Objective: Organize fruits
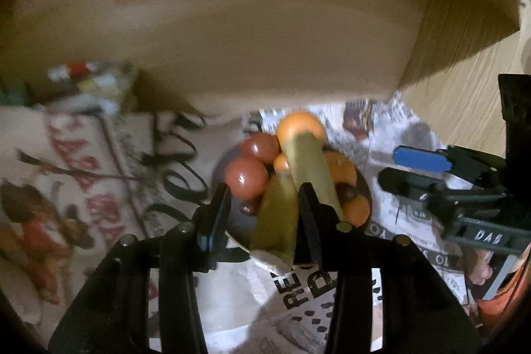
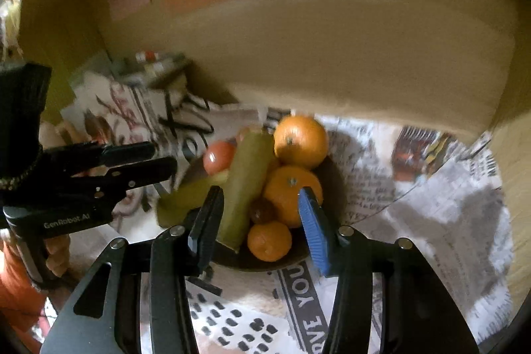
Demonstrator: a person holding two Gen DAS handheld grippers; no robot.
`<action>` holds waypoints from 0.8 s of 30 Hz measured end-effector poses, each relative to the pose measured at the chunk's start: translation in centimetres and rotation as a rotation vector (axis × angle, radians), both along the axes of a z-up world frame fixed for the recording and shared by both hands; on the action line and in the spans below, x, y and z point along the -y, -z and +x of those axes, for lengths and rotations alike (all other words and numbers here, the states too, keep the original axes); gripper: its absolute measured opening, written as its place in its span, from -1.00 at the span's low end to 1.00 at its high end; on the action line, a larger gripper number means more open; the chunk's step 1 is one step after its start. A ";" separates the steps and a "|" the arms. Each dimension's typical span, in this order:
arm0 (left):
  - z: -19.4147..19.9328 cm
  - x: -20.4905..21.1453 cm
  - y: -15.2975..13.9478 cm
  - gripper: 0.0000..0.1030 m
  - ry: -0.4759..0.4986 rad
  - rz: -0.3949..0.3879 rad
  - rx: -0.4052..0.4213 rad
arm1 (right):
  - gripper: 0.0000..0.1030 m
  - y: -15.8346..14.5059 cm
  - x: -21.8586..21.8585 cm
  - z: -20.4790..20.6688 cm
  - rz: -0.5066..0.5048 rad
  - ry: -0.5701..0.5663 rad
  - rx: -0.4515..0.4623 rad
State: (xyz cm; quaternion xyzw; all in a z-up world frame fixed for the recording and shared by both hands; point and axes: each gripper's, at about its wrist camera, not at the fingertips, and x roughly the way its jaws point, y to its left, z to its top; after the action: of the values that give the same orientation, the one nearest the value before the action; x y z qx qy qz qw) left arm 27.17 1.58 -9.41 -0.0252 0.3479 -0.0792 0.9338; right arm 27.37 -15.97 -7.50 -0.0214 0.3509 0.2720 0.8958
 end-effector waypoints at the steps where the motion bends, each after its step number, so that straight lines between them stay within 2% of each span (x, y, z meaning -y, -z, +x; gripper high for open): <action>1: -0.8 -0.1 -0.8 -0.18 -0.012 0.003 0.032 | -0.15 -0.8 0.2 -0.6 0.012 0.008 0.021; 9: -8.0 0.2 -6.7 -0.16 -0.057 0.026 0.268 | -0.15 -6.6 1.5 -6.7 0.094 0.047 0.207; 14: -12.4 0.9 -9.3 -0.05 -0.044 -0.004 0.364 | -0.15 -9.2 2.1 -10.9 0.135 0.069 0.310; 17: -15.2 1.7 -10.4 0.09 -0.041 0.002 0.420 | -0.12 -10.3 2.5 -13.4 0.157 0.082 0.362; 21: -18.4 2.7 -11.6 0.48 -0.050 0.024 0.490 | 0.05 -11.3 2.9 -16.4 0.179 0.099 0.428; 24: -20.0 3.0 -11.9 0.67 -0.062 0.021 0.513 | 0.35 -11.7 3.1 -18.2 0.184 0.115 0.465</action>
State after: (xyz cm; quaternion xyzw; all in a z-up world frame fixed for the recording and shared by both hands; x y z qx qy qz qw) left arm 7.18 -1.43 2.45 -0.0054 0.0997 -0.0507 0.9937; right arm 9.20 -19.12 4.21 0.0184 0.1101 0.2393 0.9645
